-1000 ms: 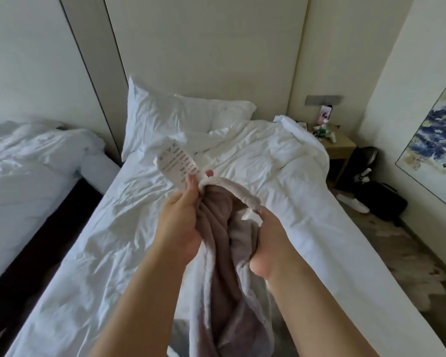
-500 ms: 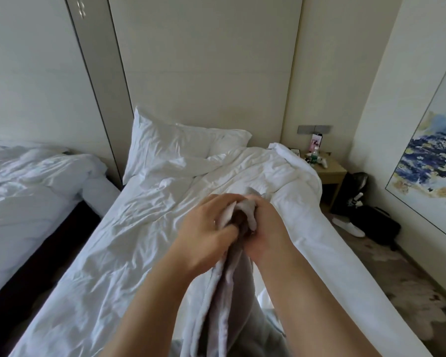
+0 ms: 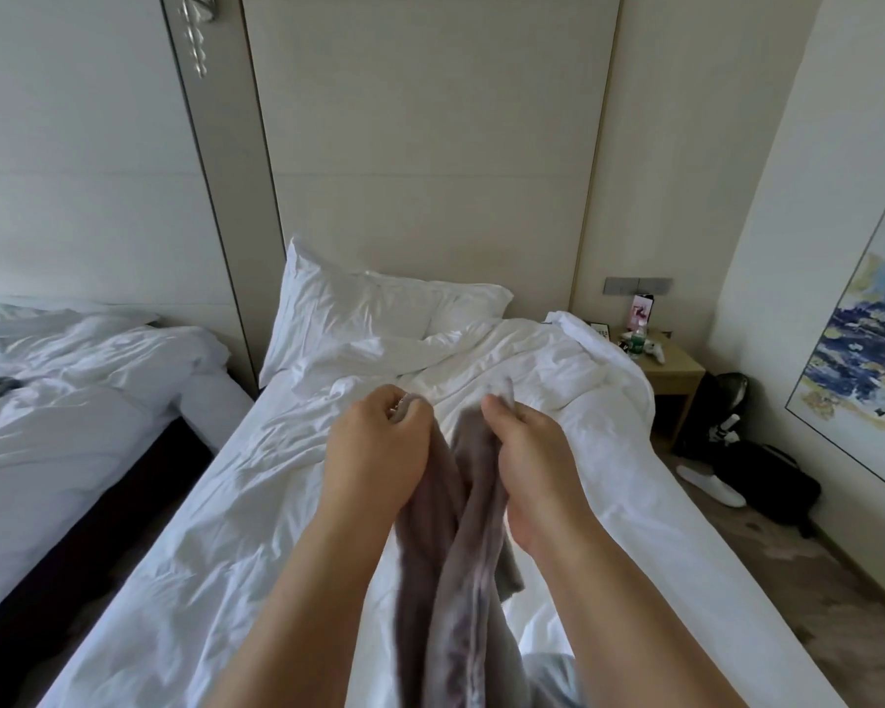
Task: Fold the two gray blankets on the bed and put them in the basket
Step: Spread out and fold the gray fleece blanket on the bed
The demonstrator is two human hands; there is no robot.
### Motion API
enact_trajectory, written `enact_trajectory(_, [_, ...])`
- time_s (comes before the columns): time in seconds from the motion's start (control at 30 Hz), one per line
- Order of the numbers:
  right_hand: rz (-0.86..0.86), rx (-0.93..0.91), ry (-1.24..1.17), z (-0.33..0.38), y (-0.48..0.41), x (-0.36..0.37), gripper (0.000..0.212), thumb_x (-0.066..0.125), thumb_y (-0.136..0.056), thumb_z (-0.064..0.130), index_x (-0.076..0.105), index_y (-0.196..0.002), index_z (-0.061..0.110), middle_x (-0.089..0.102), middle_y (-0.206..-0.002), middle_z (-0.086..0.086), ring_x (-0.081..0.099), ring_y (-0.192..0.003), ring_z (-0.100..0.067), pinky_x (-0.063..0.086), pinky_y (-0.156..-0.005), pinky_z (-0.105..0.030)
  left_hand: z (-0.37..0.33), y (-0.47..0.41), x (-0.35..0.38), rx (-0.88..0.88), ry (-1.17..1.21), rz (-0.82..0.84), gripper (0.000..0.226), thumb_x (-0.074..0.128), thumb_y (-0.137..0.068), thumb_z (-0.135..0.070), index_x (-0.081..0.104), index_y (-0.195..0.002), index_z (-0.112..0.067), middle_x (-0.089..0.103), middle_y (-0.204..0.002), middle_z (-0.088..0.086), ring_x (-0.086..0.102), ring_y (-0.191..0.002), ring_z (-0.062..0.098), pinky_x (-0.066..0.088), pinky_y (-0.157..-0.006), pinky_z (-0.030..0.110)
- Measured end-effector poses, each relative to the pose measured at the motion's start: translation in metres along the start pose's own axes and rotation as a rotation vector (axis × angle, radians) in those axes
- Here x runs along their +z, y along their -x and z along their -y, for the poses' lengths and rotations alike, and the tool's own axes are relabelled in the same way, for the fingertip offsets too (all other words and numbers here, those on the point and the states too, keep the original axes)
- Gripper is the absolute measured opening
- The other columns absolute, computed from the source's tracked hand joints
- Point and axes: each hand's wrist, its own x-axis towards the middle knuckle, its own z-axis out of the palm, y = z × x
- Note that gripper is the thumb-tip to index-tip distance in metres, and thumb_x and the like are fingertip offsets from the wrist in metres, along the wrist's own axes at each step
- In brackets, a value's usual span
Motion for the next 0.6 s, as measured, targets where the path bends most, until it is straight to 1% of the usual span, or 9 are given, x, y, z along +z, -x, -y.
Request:
enact_trajectory(0.07, [-0.114, -0.1, 0.083, -0.002, 0.0, -0.001, 0.036, 0.053, -0.093, 0.026, 0.057, -0.079, -0.006, 0.053, -0.068, -0.007, 0.053, -0.065, -0.016, 0.045, -0.062, -0.029, 0.005, -0.004, -0.001, -0.083, 0.07, -0.006, 0.031, 0.054, -0.081, -0.029, 0.045, -0.059, -0.009, 0.04, -0.043, -0.01, 0.037, -0.046, 0.008, 0.033, -0.05, 0.028])
enact_trajectory(0.17, [-0.346, -0.232, 0.107, -0.007, 0.002, -0.004, 0.039, 0.051, -0.091, 0.021, 0.041, -0.055, 0.013, 0.039, -0.045, 0.013, 0.039, -0.049, -0.006, 0.036, -0.053, -0.025, 0.013, -0.007, -0.001, -0.183, 0.2, 0.015, 0.04, 0.062, -0.084, -0.035, 0.046, -0.056, -0.011, 0.036, -0.047, -0.005, 0.034, -0.045, 0.009, 0.033, -0.053, 0.028])
enact_trajectory(0.23, [-0.429, -0.454, 0.236, -0.01, 0.008, 0.001, 0.045, 0.052, -0.095, 0.021, 0.041, -0.052, 0.023, 0.042, -0.043, 0.013, 0.038, -0.045, -0.003, 0.034, -0.051, -0.016, 0.016, -0.007, 0.002, -0.233, 0.28, 0.059, 0.039, 0.065, -0.083, -0.038, 0.051, -0.06, -0.01, 0.038, -0.056, 0.004, 0.038, -0.052, 0.014, 0.035, -0.056, 0.03])
enact_trajectory(0.3, [-0.262, -0.689, 0.463, -0.018, 0.013, 0.012, 0.033, 0.052, -0.098, 0.022, 0.058, -0.066, 0.022, 0.053, -0.058, 0.017, 0.047, -0.054, 0.004, 0.038, -0.057, -0.012, 0.015, -0.003, 0.006, -0.279, 0.439, 0.178, 0.032, 0.064, -0.085, -0.038, 0.061, -0.068, -0.011, 0.048, -0.06, 0.008, 0.046, -0.057, 0.017, 0.041, -0.06, 0.032])
enact_trajectory(0.33, [-0.118, -0.732, 0.576, -0.024, 0.015, 0.019, 0.022, 0.049, -0.099, 0.024, 0.068, -0.088, 0.019, 0.062, -0.078, 0.017, 0.056, -0.07, 0.008, 0.043, -0.067, -0.011, 0.013, -0.002, 0.008, -0.287, 0.493, 0.224, 0.031, 0.062, -0.086, -0.034, 0.064, -0.067, -0.01, 0.053, -0.059, 0.009, 0.05, -0.056, 0.017, 0.043, -0.059, 0.031])
enact_trajectory(0.4, [0.068, -0.725, 0.758, -0.036, 0.016, 0.028, 0.034, 0.042, -0.102, 0.026, 0.054, -0.134, 0.02, 0.058, -0.128, 0.009, 0.057, -0.111, 0.003, 0.042, -0.091, -0.007, 0.012, 0.0, 0.011, -0.272, 0.496, 0.239, 0.038, 0.056, -0.088, -0.025, 0.06, -0.053, -0.013, 0.056, -0.049, 0.004, 0.054, -0.048, 0.013, 0.046, -0.05, 0.024])
enact_trajectory(0.43, [0.084, -0.727, 0.793, -0.038, 0.015, 0.029, 0.039, 0.039, -0.103, 0.026, 0.046, -0.141, 0.022, 0.051, -0.139, 0.009, 0.053, -0.119, 0.0, 0.04, -0.095, -0.006, 0.013, 0.0, 0.011, -0.267, 0.498, 0.233, 0.044, 0.053, -0.09, -0.022, 0.056, -0.046, -0.016, 0.054, -0.045, 0.001, 0.053, -0.044, 0.01, 0.045, -0.046, 0.02])
enact_trajectory(0.53, [0.111, -0.793, 0.81, -0.037, 0.011, 0.024, 0.041, 0.041, -0.101, 0.021, 0.045, -0.142, 0.024, 0.05, -0.14, 0.009, 0.05, -0.12, -0.003, 0.039, -0.092, -0.005, 0.016, -0.001, 0.009, -0.295, 0.544, 0.239, 0.057, 0.048, -0.095, -0.017, 0.057, -0.039, -0.02, 0.052, -0.041, -0.005, 0.052, -0.041, 0.004, 0.043, -0.043, 0.015])
enact_trajectory(0.6, [0.149, -0.795, 0.825, -0.04, 0.009, 0.02, 0.04, 0.042, -0.101, 0.022, 0.046, -0.141, 0.029, 0.054, -0.131, 0.01, 0.053, -0.114, -0.005, 0.044, -0.089, -0.008, 0.019, -0.004, 0.009, -0.332, 0.587, 0.228, 0.05, 0.049, -0.097, -0.023, 0.069, -0.051, -0.02, 0.061, -0.05, 0.0, 0.061, -0.052, 0.009, 0.051, -0.053, 0.021])
